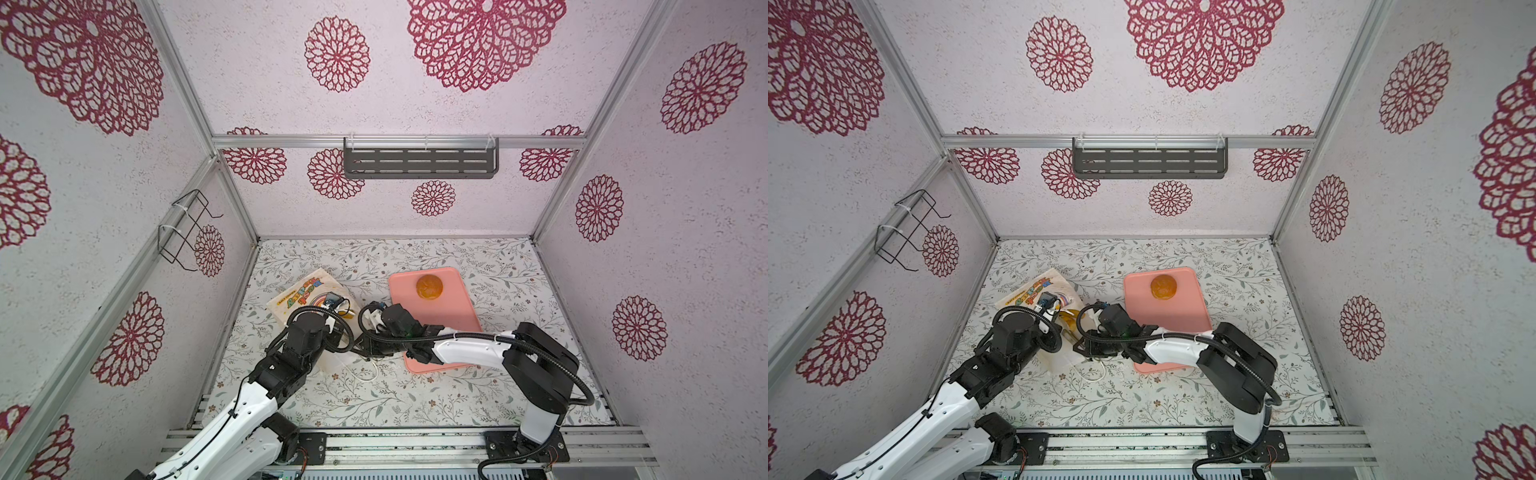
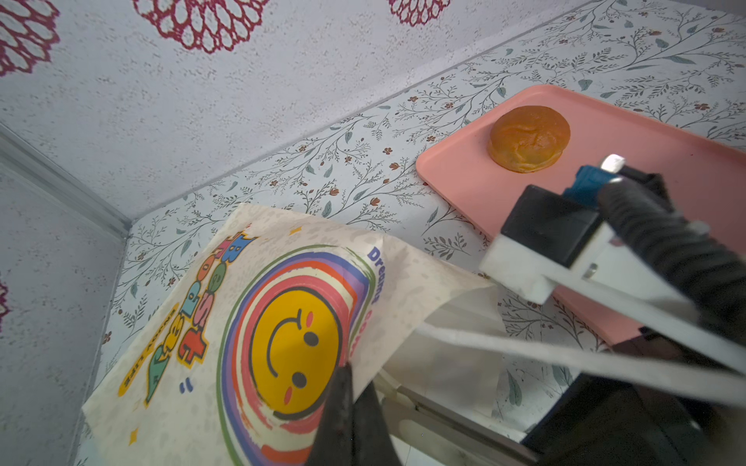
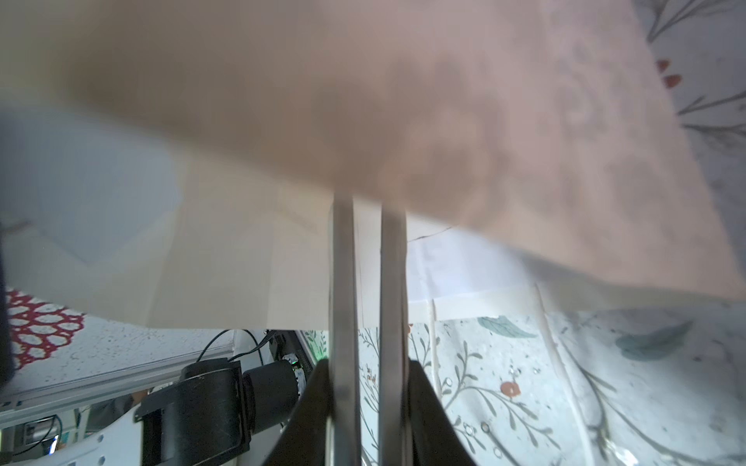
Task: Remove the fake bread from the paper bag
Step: 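Pinch a pale roll inside the bag with the tongs and pull it out, then carry the pale roll with the tongs onto the pink tray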
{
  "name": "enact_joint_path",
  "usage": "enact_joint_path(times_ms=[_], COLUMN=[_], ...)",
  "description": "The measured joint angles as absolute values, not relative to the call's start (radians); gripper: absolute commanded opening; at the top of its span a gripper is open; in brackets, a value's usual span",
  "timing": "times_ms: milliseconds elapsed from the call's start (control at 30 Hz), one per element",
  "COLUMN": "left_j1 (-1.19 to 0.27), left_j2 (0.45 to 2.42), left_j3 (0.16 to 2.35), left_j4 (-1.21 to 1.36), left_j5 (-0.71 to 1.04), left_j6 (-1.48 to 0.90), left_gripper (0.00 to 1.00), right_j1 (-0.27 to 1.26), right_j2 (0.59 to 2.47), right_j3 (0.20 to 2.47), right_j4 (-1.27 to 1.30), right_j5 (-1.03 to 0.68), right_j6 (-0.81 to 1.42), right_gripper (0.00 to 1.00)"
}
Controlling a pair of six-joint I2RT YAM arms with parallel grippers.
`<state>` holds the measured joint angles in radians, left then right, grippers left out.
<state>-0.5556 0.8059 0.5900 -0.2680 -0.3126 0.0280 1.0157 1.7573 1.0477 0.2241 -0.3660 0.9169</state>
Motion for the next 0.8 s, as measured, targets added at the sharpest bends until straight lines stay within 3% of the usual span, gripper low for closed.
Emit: enact_joint_path(times_ms=[533, 800], left_j1=[-0.522, -0.497], left_j2=[0.819, 0.820], left_j3=[0.590, 0.592], left_j4=[-0.246, -0.245], left_j5=[-0.316, -0.289], left_j6=[-0.073, -0.095], left_gripper=[0.00, 0.00], right_j1=[1.087, 1.078], right_j2=[1.162, 0.834], right_j3=[0.808, 0.807], right_j4=[-0.235, -0.535], right_j5=[-0.183, -0.072], right_j6=[0.839, 0.842], right_gripper=[0.00, 0.00])
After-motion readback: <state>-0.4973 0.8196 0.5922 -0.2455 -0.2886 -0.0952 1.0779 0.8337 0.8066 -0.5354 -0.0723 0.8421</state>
